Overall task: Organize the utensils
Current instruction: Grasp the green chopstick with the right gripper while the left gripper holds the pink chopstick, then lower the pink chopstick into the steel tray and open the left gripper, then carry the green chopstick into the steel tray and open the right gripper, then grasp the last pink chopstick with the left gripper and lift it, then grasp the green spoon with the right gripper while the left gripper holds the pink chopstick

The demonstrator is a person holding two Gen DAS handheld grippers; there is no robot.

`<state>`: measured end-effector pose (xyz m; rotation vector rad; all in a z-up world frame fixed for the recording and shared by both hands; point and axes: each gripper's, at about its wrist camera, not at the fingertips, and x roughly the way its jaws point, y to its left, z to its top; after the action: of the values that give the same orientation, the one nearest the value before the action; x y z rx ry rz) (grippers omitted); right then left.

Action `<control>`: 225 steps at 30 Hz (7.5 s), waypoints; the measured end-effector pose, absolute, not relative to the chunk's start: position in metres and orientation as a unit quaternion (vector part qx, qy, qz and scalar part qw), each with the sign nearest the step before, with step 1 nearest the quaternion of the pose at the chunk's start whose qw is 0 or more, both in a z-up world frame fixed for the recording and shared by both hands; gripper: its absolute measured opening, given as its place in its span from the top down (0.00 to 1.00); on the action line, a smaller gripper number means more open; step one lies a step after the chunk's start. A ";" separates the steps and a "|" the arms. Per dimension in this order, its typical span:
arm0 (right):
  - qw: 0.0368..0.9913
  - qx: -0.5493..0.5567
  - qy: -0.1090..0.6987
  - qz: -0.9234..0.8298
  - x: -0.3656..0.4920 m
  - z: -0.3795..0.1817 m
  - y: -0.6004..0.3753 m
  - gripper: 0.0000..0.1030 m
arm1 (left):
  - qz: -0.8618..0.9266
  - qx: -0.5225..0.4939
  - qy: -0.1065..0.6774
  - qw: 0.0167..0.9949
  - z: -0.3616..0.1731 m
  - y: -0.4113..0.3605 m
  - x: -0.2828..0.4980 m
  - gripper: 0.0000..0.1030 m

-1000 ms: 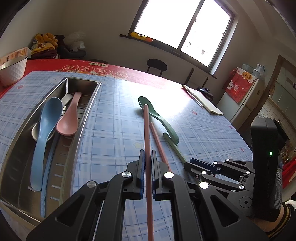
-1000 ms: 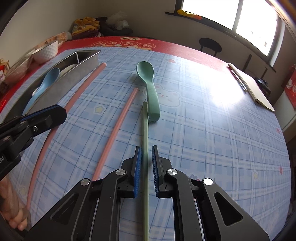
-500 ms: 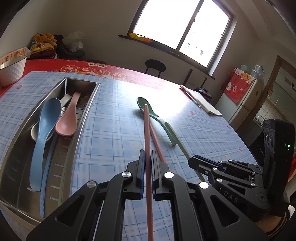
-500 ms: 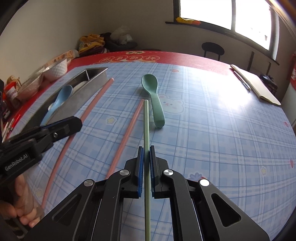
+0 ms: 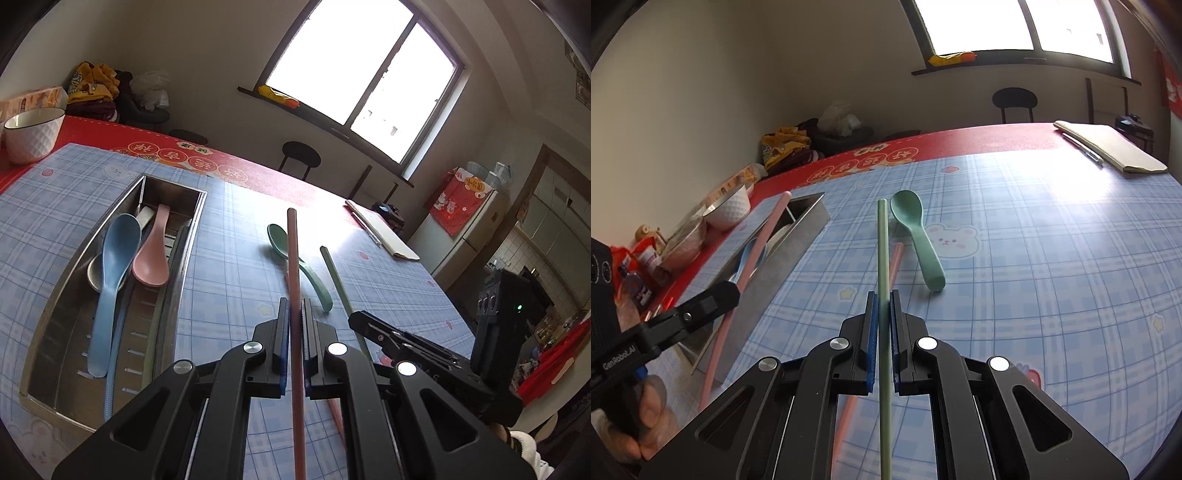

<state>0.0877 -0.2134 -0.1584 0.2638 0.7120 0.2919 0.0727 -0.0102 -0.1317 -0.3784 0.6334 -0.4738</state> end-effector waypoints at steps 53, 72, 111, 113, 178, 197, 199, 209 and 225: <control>0.904 0.170 0.376 0.111 0.096 -0.166 -0.226 0.94 | -0.177 0.042 0.275 0.944 -0.125 0.064 0.091 0.15; 0.871 0.239 0.410 0.127 0.143 -0.133 -0.143 0.94 | -0.175 -0.016 0.236 0.956 -0.133 0.099 0.085 0.06; 0.879 0.233 0.407 0.089 0.169 -0.136 -0.091 0.92 | -0.164 -0.106 0.246 0.949 -0.135 0.133 0.096 0.06; 0.889 0.221 0.391 0.087 0.163 -0.134 -0.105 0.92 | -0.167 -0.105 0.246 0.949 -0.136 0.133 0.095 0.06; 0.931 0.188 0.291 0.113 0.137 -0.157 -0.280 0.92 | -0.137 -0.024 0.436 0.889 -0.187 -0.098 0.137 0.93; 0.932 0.154 0.296 0.139 0.138 -0.156 -0.264 0.92 | -0.120 -0.093 0.360 0.920 -0.168 -0.074 0.116 0.94; 0.928 0.147 0.307 0.149 0.142 -0.158 -0.260 0.92 | -0.119 -0.107 0.354 0.922 -0.167 -0.069 0.113 0.94; 0.907 -0.006 0.390 0.157 0.171 -0.168 -0.202 0.67 | -0.131 -0.123 0.351 0.919 -0.165 -0.064 0.113 0.94; 0.882 0.016 0.452 0.132 0.212 -0.188 -0.192 0.81 | -0.143 -0.131 0.353 0.915 -0.166 -0.062 0.114 0.94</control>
<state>0.2121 -0.1923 -0.1880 0.0341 0.9415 0.2750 0.1137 -0.0621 -0.1663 -0.2695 0.7277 -0.2952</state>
